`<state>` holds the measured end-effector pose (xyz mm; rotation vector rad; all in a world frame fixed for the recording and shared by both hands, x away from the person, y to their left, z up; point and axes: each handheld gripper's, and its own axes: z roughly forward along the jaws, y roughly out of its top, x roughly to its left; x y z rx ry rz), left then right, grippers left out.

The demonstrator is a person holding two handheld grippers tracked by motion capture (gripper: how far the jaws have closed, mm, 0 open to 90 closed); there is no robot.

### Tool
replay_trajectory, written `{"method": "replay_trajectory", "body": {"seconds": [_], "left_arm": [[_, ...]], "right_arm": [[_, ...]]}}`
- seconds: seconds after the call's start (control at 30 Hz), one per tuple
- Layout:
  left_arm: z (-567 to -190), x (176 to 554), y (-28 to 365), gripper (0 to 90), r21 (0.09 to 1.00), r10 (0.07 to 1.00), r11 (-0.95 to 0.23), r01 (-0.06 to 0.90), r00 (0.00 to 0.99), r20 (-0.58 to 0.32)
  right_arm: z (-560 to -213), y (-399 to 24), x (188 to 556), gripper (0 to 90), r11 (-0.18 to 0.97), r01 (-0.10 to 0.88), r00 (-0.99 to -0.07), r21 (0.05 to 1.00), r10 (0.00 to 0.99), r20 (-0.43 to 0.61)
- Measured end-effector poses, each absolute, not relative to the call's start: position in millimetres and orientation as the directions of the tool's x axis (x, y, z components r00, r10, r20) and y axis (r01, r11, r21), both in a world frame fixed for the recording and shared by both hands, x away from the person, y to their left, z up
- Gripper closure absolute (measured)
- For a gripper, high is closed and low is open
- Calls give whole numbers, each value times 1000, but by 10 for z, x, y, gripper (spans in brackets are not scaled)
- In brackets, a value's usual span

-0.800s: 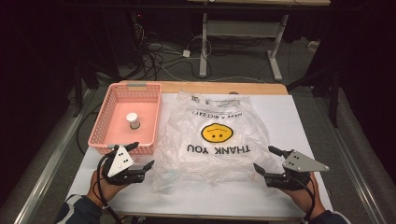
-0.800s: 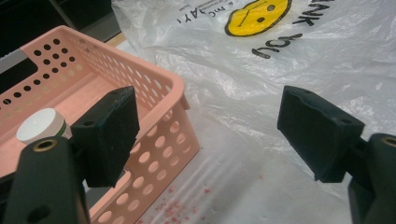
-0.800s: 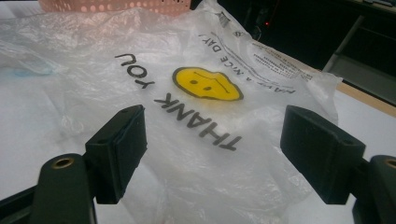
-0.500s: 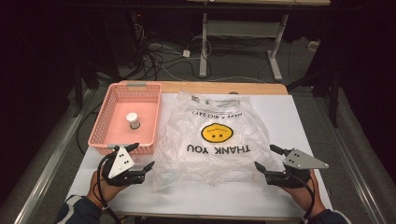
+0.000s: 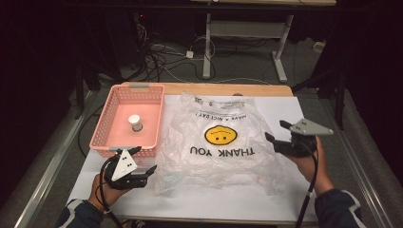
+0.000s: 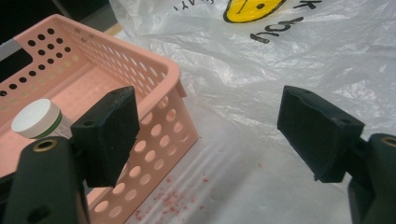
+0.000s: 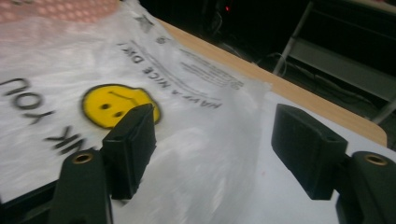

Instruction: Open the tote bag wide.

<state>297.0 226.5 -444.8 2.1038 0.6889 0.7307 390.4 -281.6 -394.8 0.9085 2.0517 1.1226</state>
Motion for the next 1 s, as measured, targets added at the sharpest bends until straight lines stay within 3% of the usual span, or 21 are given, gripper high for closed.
{"method": "replay_trajectory", "body": {"seconds": [0.13, 0.2, 0.33, 0.5, 0.67, 0.7, 0.77, 0.83, 0.87, 1.0], "left_arm": [[-4457, 2959, 2254, 204, 807, 673, -547, 224, 691, 264], [-4453, 2954, 2256, 204, 807, 672, -547, 221, 691, 266], [-4453, 2971, 2273, 205, 812, 674, -539, 223, 693, 257], [-4463, 2973, 2286, 205, 812, 666, -540, 222, 702, 251], [-4461, 2963, 2288, 205, 819, 665, -529, 223, 708, 237], [-4463, 2961, 2285, 204, 818, 664, -530, 222, 708, 238], [-4470, 2965, 2282, 205, 817, 661, -532, 222, 712, 237], [-4472, 2968, 2282, 205, 817, 661, -533, 223, 713, 236], [-4473, 2971, 2281, 206, 816, 659, -533, 223, 715, 235], [-4475, 2972, 2274, 206, 814, 657, -537, 222, 716, 238]], "right_arm": [[-3963, -2766, 4340, 395, 422, 318, -546, 849, 814, -200], [-4057, -2720, 4751, 441, 436, 393, -508, 809, 837, -204], [-4235, -2682, 5140, 434, 418, 503, -471, 756, 867, -165], [-4383, -2654, 5360, 436, 346, 573, -428, 743, 899, -89], [-4585, -2579, 5537, 527, 328, 649, -386, 687, 920, -74], [-4658, -2511, 5567, 588, 374, 658, -401, 653, 909, -116], [-4678, -2516, 5570, 723, 342, 649, -390, 679, 916, -89], [-4676, -2514, 5575, 771, 332, 656, -392, 678, 917, -69], [-4663, -2478, 5576, 894, 355, 659, -402, 663, 911, -88], [-4638, -2514, 5564, 900, 359, 674, -378, 646, 918, -116]]}}
